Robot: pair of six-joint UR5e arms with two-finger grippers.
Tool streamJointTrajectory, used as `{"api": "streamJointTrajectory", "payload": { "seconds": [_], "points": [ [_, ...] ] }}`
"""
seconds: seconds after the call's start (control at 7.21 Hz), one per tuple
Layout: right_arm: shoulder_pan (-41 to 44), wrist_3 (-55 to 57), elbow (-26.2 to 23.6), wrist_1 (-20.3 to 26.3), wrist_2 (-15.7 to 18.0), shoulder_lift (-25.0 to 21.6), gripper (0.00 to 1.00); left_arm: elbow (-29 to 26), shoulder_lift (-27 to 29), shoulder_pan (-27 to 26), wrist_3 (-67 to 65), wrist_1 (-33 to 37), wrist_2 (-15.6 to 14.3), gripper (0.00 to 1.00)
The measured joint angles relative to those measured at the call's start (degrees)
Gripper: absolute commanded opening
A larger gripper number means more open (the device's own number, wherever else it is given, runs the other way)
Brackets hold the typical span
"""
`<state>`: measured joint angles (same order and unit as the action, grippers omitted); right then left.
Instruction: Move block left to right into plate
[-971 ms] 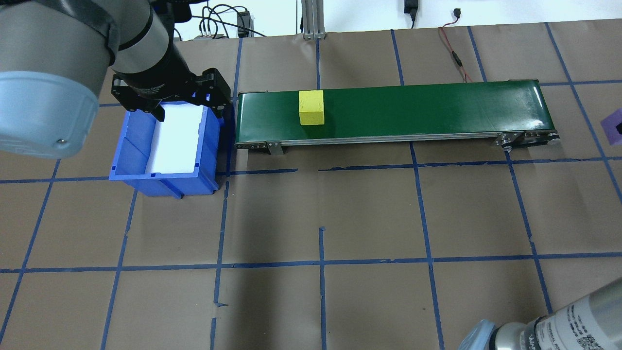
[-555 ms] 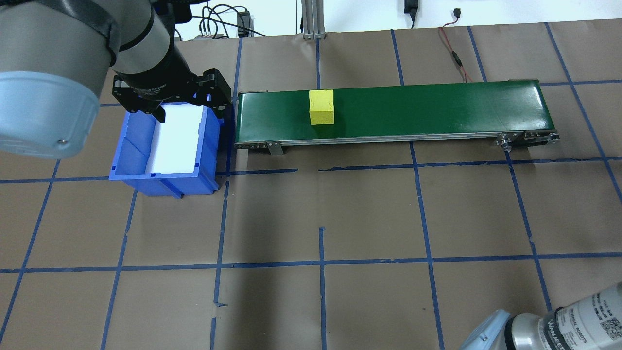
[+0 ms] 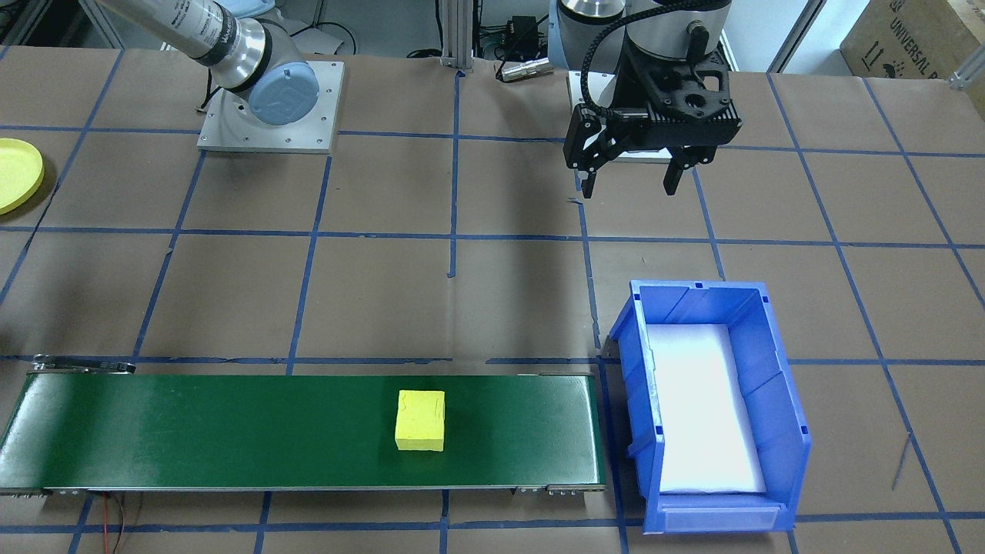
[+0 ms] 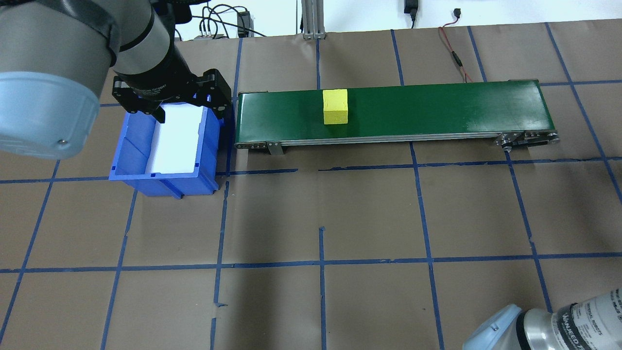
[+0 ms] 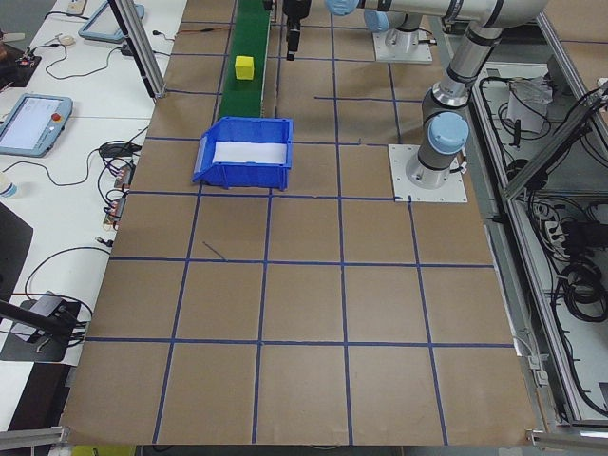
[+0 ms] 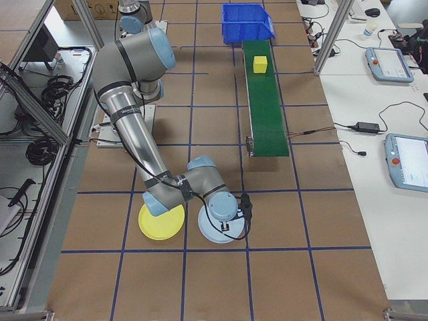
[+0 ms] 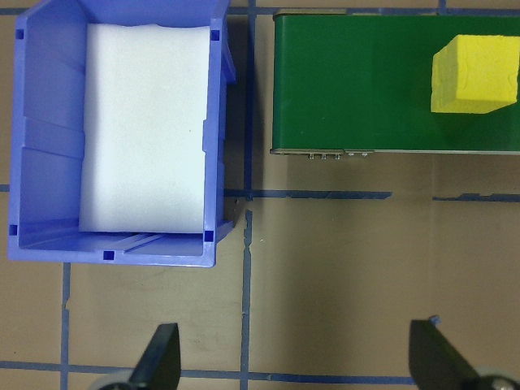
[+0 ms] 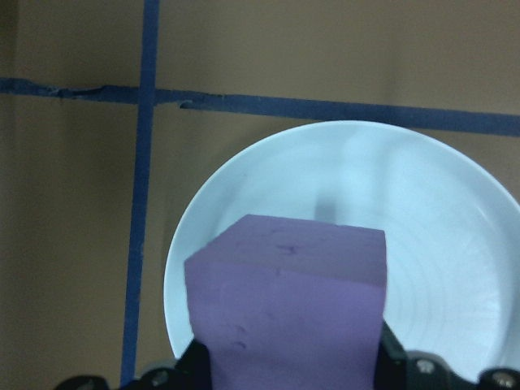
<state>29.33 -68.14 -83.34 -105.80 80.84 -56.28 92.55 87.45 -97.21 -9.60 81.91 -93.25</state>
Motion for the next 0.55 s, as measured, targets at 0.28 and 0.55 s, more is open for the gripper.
{"api": "streamJointTrajectory", "payload": {
  "seconds": [0.28, 0.55],
  "points": [
    [-0.12, -0.02, -0.63, -1.55, 0.20, -0.04, 1.00, 0.02, 0.00, 0.00, -0.08, -0.02, 0.00, 1.00],
    [-0.15, 0.09, -0.74, -1.94, 0.30, -0.46, 1.00, 0.22, 0.11, 0.01, -0.14, -0.26, -0.04, 1.00]
  ]
}}
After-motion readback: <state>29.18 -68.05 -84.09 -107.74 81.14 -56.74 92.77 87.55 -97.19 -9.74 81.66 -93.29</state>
